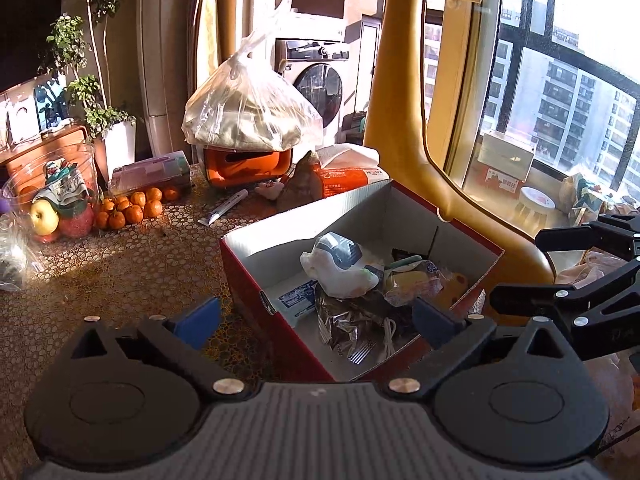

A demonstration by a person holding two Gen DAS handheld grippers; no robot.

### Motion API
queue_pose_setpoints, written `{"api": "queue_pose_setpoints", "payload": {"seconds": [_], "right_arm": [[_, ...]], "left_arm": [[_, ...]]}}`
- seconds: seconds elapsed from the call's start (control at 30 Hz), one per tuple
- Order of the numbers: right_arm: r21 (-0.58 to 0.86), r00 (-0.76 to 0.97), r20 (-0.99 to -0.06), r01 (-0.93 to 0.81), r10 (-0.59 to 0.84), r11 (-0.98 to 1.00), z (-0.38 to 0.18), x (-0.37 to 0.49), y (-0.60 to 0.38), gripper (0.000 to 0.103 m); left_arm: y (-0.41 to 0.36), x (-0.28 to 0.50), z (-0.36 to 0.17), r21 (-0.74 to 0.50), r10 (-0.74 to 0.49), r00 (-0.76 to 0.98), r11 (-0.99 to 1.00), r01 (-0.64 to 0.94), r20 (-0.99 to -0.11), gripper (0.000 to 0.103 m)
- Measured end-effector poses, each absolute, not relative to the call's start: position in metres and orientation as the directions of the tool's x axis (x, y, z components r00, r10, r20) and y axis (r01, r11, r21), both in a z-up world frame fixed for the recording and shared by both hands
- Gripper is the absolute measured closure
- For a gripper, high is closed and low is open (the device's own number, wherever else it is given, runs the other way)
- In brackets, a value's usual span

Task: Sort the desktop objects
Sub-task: 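Withdraw both open tools upward from the red box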

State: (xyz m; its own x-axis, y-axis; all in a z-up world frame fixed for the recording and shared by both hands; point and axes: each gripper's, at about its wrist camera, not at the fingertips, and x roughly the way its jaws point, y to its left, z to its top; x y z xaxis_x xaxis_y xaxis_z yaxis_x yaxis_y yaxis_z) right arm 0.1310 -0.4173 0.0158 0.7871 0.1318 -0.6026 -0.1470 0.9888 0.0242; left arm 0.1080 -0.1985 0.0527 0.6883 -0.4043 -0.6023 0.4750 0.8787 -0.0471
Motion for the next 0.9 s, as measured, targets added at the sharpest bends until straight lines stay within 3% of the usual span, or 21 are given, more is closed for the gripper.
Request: {"api": "queue_pose_setpoints", "payload": {"seconds": [0.9], "right_arm": [[0.059, 0.763, -0.637, -0.093, 0.110, 0.994, -0.001, 0.110, -0.425, 0.007]], "left_arm": [[-0.207, 0.079, 0.033, -0.024, -0.415, 0.642, 0.850, 0.526, -0.644, 0.000]]}}
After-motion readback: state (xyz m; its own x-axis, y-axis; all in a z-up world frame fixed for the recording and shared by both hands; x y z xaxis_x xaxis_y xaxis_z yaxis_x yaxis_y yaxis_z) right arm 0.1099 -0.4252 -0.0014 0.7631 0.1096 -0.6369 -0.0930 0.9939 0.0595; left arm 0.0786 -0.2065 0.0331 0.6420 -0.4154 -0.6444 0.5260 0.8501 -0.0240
